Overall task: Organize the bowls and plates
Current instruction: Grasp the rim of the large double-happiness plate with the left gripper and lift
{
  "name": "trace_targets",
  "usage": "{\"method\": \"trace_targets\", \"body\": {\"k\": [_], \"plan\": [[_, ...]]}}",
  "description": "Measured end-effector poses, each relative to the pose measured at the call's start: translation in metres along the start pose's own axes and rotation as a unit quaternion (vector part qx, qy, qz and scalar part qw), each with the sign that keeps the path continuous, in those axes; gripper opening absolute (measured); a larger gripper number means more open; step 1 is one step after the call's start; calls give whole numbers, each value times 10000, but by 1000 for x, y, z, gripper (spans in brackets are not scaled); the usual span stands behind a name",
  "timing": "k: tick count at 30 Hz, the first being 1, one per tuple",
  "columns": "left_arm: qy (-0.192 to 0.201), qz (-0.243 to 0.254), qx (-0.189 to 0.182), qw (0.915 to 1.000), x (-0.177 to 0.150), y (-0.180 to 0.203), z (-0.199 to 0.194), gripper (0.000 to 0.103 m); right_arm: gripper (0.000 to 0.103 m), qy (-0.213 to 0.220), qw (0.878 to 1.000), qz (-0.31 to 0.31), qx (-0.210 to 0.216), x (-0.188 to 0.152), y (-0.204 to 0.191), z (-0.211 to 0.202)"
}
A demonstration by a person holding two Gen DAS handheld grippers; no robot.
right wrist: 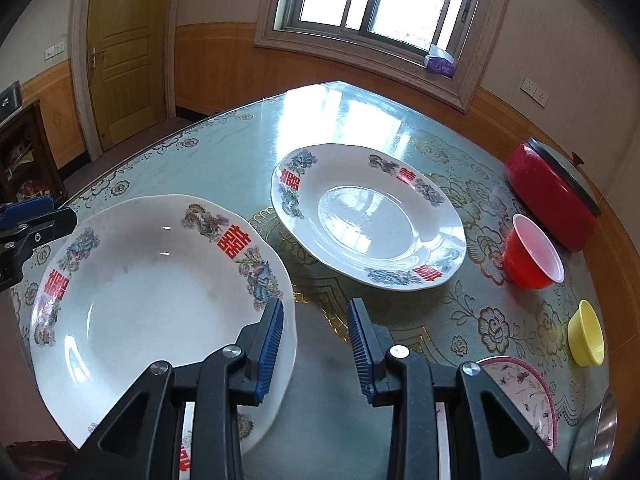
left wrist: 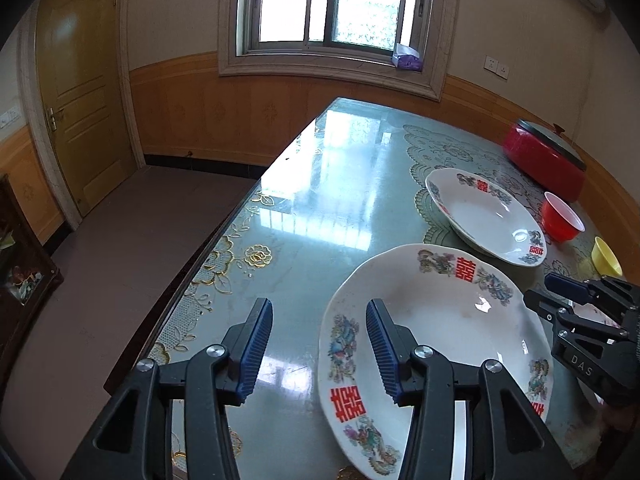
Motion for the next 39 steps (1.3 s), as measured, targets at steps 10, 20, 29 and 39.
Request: {"method": "trace_targets", "body": {"k": [10, 20, 29, 39], "plan": [[-141, -8, -245, 9996, -10, -22, 9, 53, 34, -559, 9946, 424, 766, -9, -17, 21], [-374, 124, -1015, 9941, -29, -2, 25, 57, 37, -742, 9906, 500, 1038, -25, -18, 38], [-451, 571, -1314, 9887, -44, 35, 23, 47, 42, -1006, 9815, 232, 1615, -40, -25, 36], [-491, 625, -578, 9952, -38, 30, 22, 39, 44, -819, 9800, 229, 1800, -36, -33, 41]]}}
Point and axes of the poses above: each gripper's, at about its wrist camera, not at the fingertips, and z roughly the way its jaws point, y to its right, x to its top, the point moved 9 cm from there along z, roughly the way its jaws point, and after that the axes turned 8 degrees about z, right-handed, at the moved point
